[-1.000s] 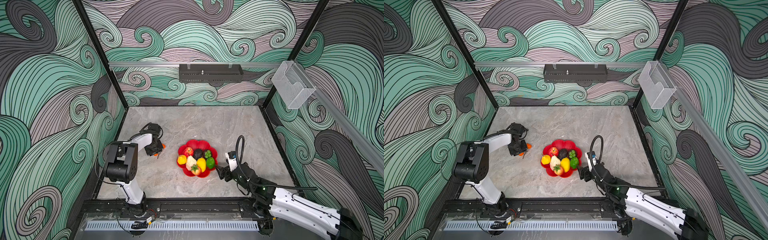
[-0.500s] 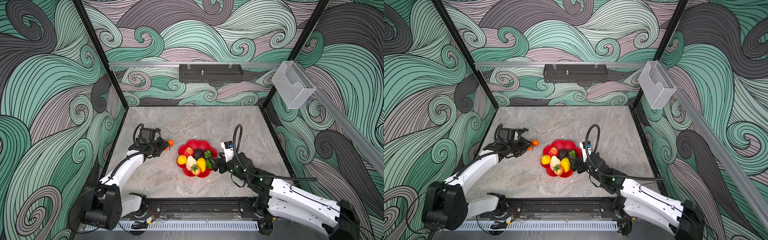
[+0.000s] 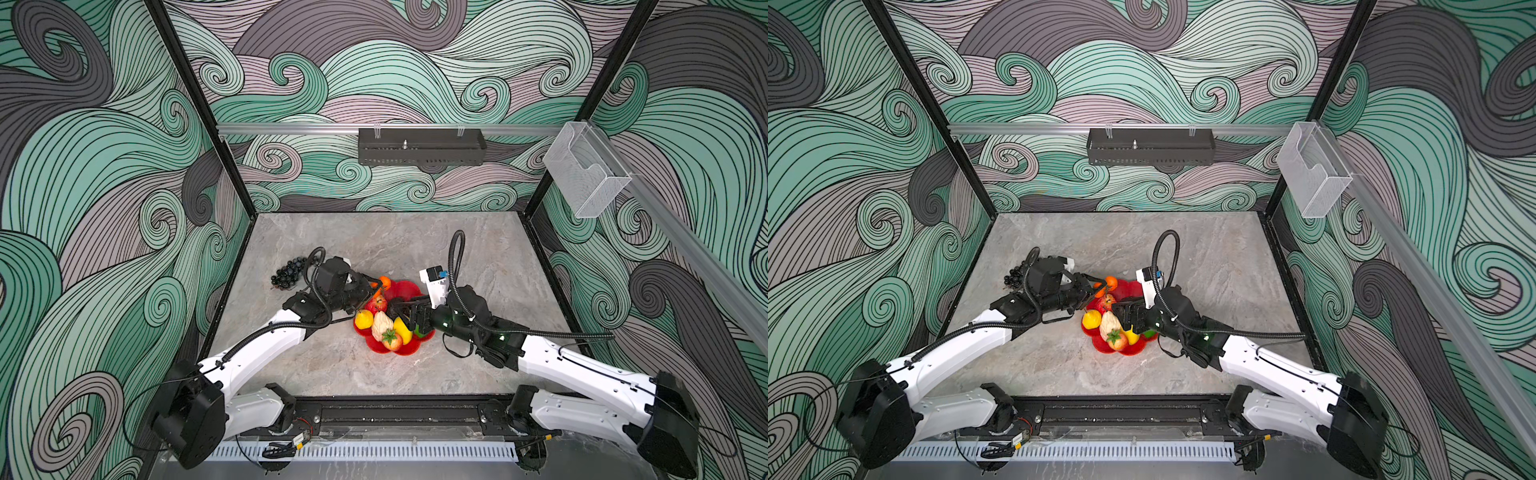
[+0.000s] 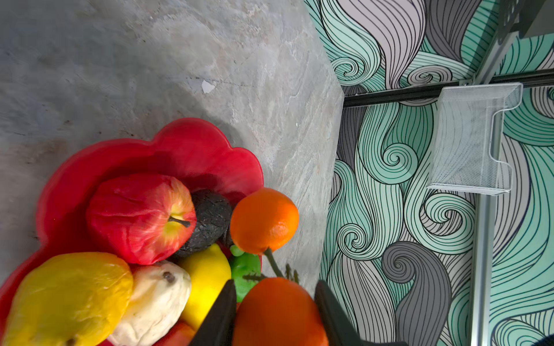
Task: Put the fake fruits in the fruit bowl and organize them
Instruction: 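Carry the tomato vine over the bowl with the left gripper while the right gripper approaches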
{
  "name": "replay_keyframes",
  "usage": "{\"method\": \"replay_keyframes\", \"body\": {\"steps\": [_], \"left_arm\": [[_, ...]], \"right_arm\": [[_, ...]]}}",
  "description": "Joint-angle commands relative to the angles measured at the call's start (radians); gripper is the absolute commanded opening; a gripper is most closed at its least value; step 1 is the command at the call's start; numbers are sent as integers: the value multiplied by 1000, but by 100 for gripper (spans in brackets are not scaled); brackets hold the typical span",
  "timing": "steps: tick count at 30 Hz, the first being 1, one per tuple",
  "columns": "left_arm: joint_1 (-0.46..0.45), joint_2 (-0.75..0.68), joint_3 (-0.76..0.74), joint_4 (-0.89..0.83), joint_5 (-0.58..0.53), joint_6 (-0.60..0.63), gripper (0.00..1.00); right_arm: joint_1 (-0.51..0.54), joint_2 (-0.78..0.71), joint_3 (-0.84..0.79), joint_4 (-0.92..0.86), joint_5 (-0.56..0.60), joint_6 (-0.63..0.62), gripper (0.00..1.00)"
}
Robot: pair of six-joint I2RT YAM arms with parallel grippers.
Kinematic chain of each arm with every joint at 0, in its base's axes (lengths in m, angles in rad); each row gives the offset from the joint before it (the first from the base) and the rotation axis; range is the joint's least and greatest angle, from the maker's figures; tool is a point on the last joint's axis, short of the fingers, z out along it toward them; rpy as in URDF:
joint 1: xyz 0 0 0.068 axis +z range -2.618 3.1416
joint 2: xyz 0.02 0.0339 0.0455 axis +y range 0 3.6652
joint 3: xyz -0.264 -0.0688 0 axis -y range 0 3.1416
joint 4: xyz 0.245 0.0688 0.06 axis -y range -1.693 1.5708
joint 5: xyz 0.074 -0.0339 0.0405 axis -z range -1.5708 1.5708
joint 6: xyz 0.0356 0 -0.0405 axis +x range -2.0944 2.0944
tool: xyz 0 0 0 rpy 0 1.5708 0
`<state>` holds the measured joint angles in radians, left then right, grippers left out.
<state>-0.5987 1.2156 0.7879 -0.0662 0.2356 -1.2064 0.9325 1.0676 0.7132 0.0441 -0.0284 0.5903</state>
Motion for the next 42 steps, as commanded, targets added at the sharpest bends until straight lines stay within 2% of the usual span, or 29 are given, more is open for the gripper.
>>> {"method": "replay_keyframes", "body": {"steps": [1, 8, 12, 22, 36, 42], "left_arm": [[-37, 28, 55, 49, -21, -12, 23], [-96, 55, 78, 47, -37, 10, 23], [-124, 53, 79, 38, -53, 19, 23], [-158, 57, 91, 8, -72, 45, 23], [-181, 90, 117, -6, -70, 62, 24], [-181, 102, 125, -5, -66, 69, 26]], "right_arm": [[2, 13, 28, 10, -30, 13, 71], [2, 30, 39, -56, 47, 22, 62], [1, 28, 48, -87, 83, 18, 53], [2, 32, 49, -94, 83, 20, 34], [1, 41, 66, -145, 110, -10, 2], [1, 46, 72, -150, 113, -21, 0]]}}
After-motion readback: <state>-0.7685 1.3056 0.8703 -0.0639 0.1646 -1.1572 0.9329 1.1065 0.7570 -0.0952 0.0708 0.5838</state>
